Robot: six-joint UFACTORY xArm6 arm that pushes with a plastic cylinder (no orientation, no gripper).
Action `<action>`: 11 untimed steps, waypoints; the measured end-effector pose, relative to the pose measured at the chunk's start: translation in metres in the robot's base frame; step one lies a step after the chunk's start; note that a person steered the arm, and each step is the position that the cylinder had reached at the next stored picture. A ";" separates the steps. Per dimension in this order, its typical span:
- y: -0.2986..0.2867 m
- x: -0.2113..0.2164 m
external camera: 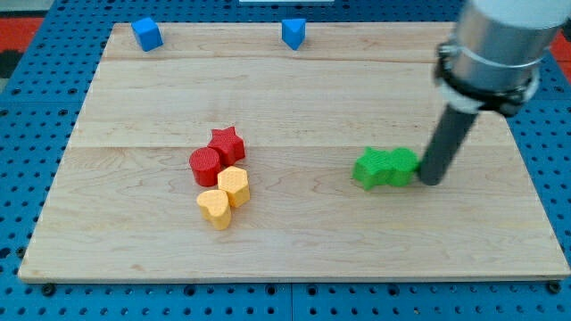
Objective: Separate the green star from the green circle
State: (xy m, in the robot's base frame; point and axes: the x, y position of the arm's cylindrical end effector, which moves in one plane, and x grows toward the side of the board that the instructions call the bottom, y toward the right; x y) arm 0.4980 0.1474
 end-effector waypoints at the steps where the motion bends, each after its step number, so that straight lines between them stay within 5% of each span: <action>1: -0.039 0.029; 2: -0.100 0.033; 3: -0.096 -0.016; 7: -0.007 -0.028; 9: 0.047 -0.130; 11: 0.014 -0.133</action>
